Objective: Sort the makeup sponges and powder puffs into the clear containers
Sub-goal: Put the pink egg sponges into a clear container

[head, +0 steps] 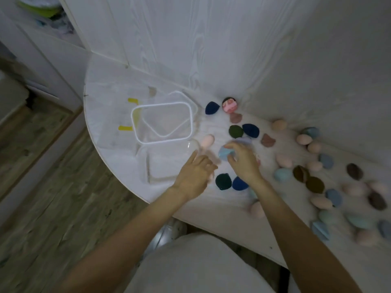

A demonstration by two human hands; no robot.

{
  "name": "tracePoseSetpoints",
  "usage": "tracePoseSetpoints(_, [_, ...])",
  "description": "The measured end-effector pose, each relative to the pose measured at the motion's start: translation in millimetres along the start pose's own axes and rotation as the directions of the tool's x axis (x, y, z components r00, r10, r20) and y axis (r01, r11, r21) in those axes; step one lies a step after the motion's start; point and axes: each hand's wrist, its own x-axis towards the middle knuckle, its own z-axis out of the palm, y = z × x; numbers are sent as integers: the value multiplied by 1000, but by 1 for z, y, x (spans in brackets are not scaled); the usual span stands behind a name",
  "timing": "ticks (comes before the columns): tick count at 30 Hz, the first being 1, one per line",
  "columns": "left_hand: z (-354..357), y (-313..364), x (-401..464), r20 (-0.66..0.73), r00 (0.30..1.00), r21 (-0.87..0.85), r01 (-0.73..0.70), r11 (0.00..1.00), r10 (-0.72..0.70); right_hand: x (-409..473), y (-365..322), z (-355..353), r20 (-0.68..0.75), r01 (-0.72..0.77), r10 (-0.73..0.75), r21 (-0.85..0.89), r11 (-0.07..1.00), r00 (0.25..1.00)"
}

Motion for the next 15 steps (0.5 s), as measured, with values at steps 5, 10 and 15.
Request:
tracePoseSetpoints(5, [2,10,30,403,910,379,-67,923,-100,46,0,0,125,137,-120,-146,980,985])
tracePoseSetpoints(10, [-8,-2,20,-111,994,81,17,997,-8,77,3,16,411,335,-215,-247,909,886])
tracePoseSetpoints(15, [-45,-33,-26,-164,823,-588,361,724,-544,71,10,26,395,403,-264,-327,855,880])
